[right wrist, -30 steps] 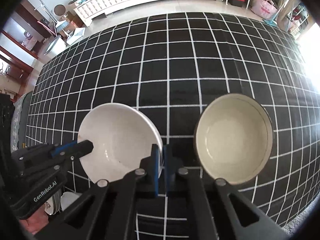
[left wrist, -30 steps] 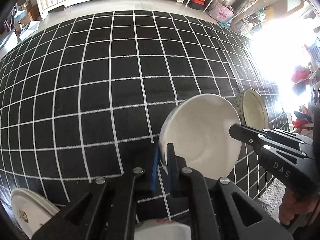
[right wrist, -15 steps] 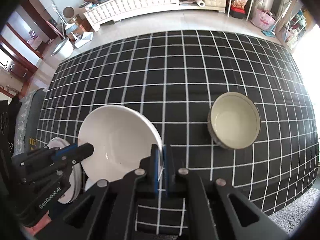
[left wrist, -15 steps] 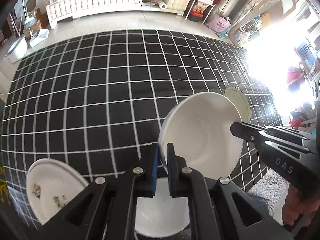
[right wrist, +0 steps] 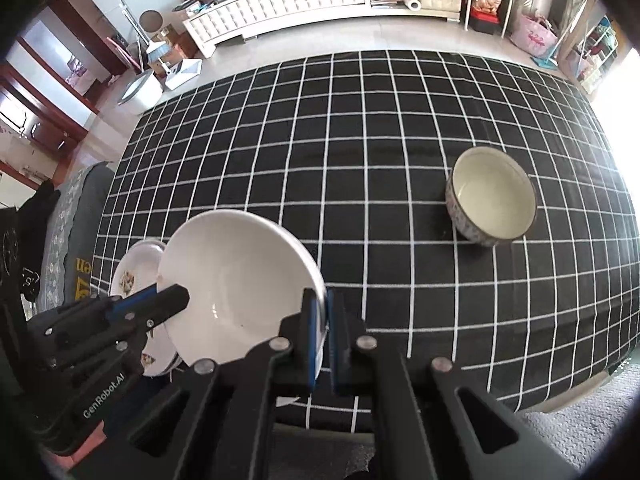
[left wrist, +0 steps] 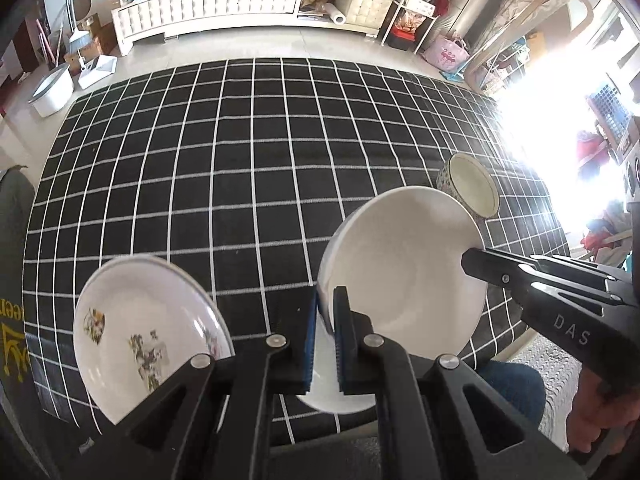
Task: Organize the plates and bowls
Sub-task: 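Carry the cream bowl into the plain white bowl with the right gripper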
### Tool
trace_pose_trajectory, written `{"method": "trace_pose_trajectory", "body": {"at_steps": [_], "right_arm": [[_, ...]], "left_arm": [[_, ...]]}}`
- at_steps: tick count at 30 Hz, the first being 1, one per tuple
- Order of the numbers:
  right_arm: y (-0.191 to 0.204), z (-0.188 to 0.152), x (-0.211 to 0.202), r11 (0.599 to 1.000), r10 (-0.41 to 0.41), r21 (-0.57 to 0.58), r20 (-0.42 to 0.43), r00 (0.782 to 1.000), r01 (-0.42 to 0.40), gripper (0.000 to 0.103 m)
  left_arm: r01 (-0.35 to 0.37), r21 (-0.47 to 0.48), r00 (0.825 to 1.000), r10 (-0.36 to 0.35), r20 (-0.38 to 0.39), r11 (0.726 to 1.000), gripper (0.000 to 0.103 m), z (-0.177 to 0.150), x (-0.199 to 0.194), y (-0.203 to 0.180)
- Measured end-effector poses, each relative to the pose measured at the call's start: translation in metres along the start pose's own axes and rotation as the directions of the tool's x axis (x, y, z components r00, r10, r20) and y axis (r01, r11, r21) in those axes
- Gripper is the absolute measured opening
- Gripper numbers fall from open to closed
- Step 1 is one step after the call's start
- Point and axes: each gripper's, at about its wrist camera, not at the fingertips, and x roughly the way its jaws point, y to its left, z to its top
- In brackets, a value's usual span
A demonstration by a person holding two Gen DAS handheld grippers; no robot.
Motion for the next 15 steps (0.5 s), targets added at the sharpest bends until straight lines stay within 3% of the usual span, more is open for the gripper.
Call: {"method": "trace_pose_trajectory", "body": {"at_steps": [15], "right_arm": [[0.013,-0.033,0.033,1.0,0.014,0.012,-0.088,0.996,-0.013,0.008]], "left_arm": [[-0.035,-0.009,0.997,0.035,-0.074,0.999,0.007,-0.043,0.015,0.021]]}}
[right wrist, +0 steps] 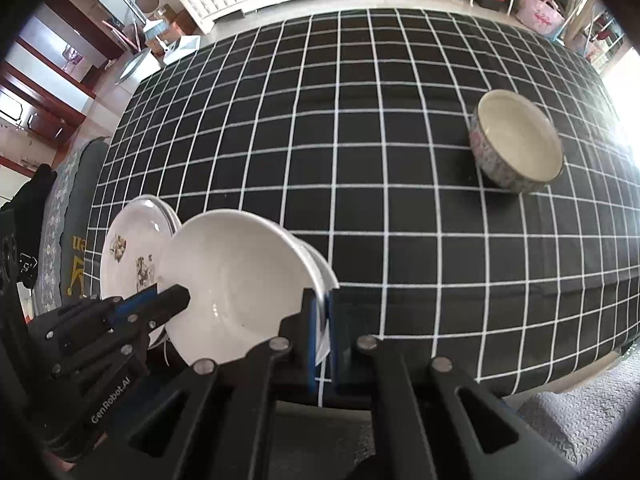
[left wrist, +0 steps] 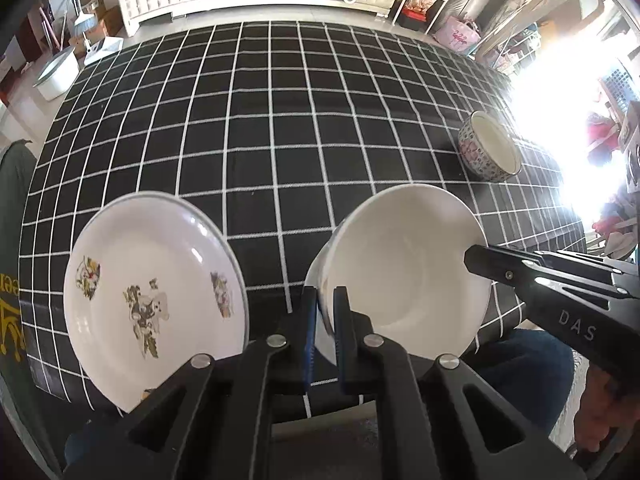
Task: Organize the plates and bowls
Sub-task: 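Carry the cream bowl into the plain white bowl with the right gripper, then open the right gripper and release the cream bowl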
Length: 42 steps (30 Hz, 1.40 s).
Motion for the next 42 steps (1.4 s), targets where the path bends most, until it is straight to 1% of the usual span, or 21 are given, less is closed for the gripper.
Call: {"method": "trace_pose_trajectory", "body": {"at_steps": [4,8,13,18,25,33,38,42], "right_arm": [[0.004,-0.003,0.007,1.0,-0.006,-0.003,-0.014,1.0,0.006,0.008],[0.003,-0.005,0.012,1.0,-0.01,-0.005,-0.027,1.0,0.01,0.008],[-0.001,-0.007,0.019,1.0,-0.01,0.001,-0.044,0.999,0.01,0.008],[-0.004,-0.006,0.023,1.0,-0.007,0.01,-0.051,0.999,0.007,0.008],[-0.005,-0.005,0.029,1.0,-0.009,0.003,-0.055,0.998,0.009,0.008],[-0.008,-0.004,0.03,1.0,-0.003,0.01,-0.063,0.998,0.003,0.008],[-0.005,-0.004,0.03,1.0,-0.021,-0.005,-0.061,0.998,0.021,0.008],[-0.003,-0.002,0.026,0.999,-0.041,-0.03,-0.047,0.998,0.039,0.008]], "left_arm": [[-0.014,0.009,1.0,0.014,-0.015,1.0,0.007,-0.006,0.006,0.003],[-0.008,0.0,1.0,0.008,-0.026,1.0,0.007,-0.014,0.013,0.006],[0.003,-0.006,0.999,-0.003,-0.039,1.0,0.007,-0.015,0.016,0.005],[-0.006,0.004,0.999,0.006,-0.035,1.0,0.007,-0.012,0.02,0.001],[-0.008,-0.008,0.999,0.008,-0.038,1.0,0.007,-0.013,0.028,0.003],[0.001,-0.015,0.999,-0.001,-0.038,1.0,0.007,-0.013,0.031,0.005],[0.017,-0.025,0.999,-0.018,-0.038,1.0,0.007,-0.013,0.03,0.008],[0.024,-0.026,0.999,-0.024,-0.022,0.999,0.007,-0.015,0.023,0.008]]}}
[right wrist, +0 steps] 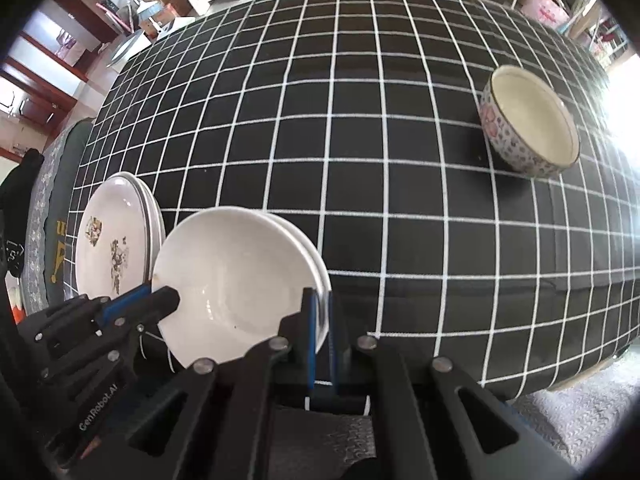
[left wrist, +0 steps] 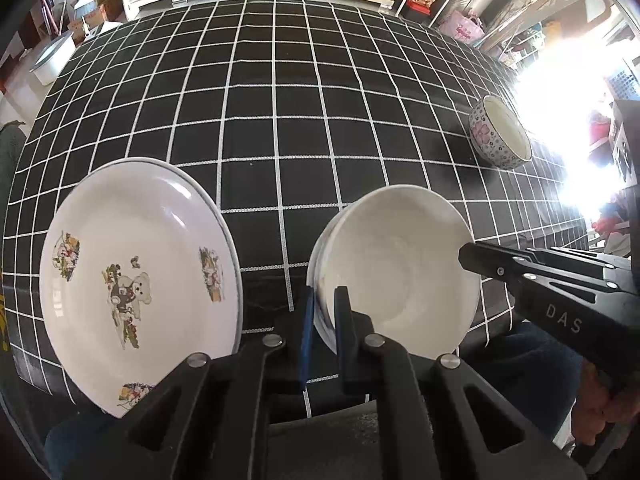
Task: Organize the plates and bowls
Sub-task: 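Open the right gripper and release the cream bowl, then move the right gripper over to the floral-patterned bowl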
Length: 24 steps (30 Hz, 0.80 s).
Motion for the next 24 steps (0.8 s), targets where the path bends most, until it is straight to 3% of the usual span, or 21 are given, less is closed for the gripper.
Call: {"method": "trace_pose_trajectory", "body": {"at_steps": [2,4,6,8,10,12,13,18,24], "right_arm": [[0.0,0.001,-0.001,1.0,-0.001,-0.007,0.005,1.0,0.001,0.011],[-0.001,0.001,-0.003,1.0,-0.016,-0.008,0.01,1.0,0.017,0.024],[-0.002,0.001,-0.007,0.999,-0.027,-0.018,0.022,0.999,0.027,0.054],[-0.004,0.0,-0.013,1.0,-0.011,-0.029,0.045,0.999,0.013,0.064],[-0.008,-0.001,-0.021,0.999,0.005,-0.034,0.067,0.998,-0.003,0.065],[-0.016,-0.001,-0.03,1.0,-0.003,-0.025,0.076,0.997,0.005,0.065],[-0.019,-0.001,-0.033,1.0,-0.006,-0.023,0.079,0.997,0.008,0.065],[-0.04,0.003,-0.058,0.999,-0.035,-0.004,0.118,0.992,0.036,0.065],[-0.065,0.011,-0.084,0.999,-0.011,0.044,0.172,0.985,0.004,0.065]], "left_arm": [[-0.009,0.007,1.0,0.009,0.016,1.0,0.007,0.001,-0.005,-0.001],[-0.015,0.009,1.0,0.014,0.022,1.0,0.008,0.003,-0.009,-0.001],[-0.014,0.005,1.0,0.013,0.028,1.0,0.015,0.004,-0.013,-0.001],[-0.026,0.012,0.999,0.025,0.041,1.0,0.018,0.006,-0.018,-0.004],[-0.032,0.022,0.998,0.031,0.049,0.999,0.019,0.007,-0.023,-0.007],[-0.035,0.033,0.998,0.033,0.053,0.999,0.034,0.008,-0.027,-0.011],[-0.032,0.035,0.998,0.03,0.062,0.999,0.036,0.009,-0.031,-0.014],[-0.016,0.051,0.996,0.012,0.093,0.999,0.036,0.02,-0.047,-0.03],[-0.005,0.095,0.993,-0.006,0.117,0.995,0.039,0.041,-0.06,-0.065]]}}
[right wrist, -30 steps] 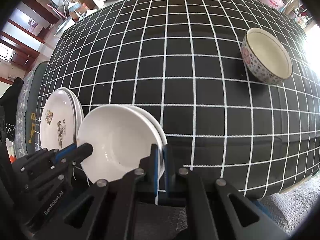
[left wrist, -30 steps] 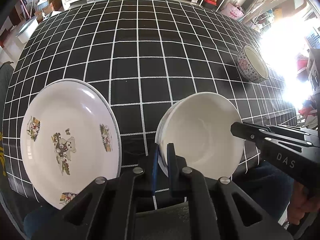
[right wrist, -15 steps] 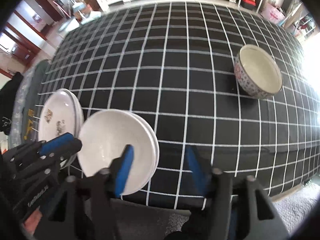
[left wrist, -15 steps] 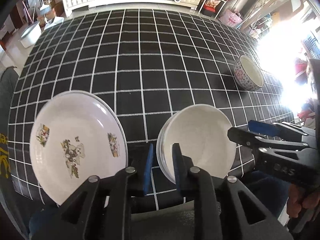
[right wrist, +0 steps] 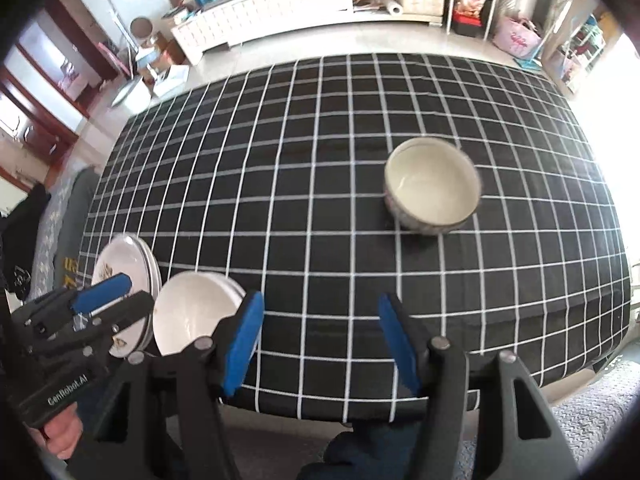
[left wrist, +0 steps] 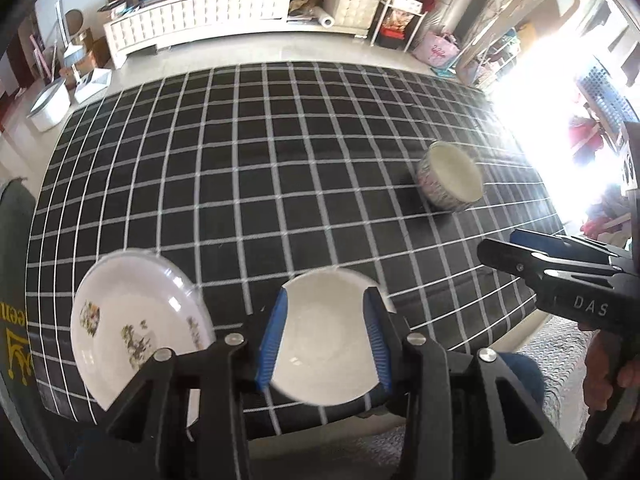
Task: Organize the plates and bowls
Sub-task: 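Move the right gripper over to the floral-patterned bowl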
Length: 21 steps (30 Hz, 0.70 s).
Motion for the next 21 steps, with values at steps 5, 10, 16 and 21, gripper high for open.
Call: {"method": "trace_pose_trajectory", "body": {"at_steps": [5,10,16,21], "right_arm": [[-0.018,0.01,-0.006,1.0,0.005,0.01,-0.003,1.0,-0.005,0.065],[-0.045,0.019,-0.011,1.0,-0.011,0.028,-0.003,1.0,0.011,0.065],[-0.079,0.032,-0.012,0.997,-0.026,0.067,-0.001,1.0,0.026,0.065],[-0.103,0.042,-0.001,0.995,-0.029,0.098,-0.015,0.999,0.03,0.065]], "left_arm": [[-0.013,0.086,1.0,0.014,-0.005,0.996,0.039,0.021,0.007,-0.039],[0.001,0.127,1.0,0.001,-0.012,0.992,0.039,0.039,0.017,-0.068],[-0.017,0.147,1.0,0.018,-0.003,0.989,0.039,0.062,0.037,-0.099],[-0.021,0.159,0.999,0.025,-0.023,0.987,0.039,0.081,0.058,-0.116]]}}
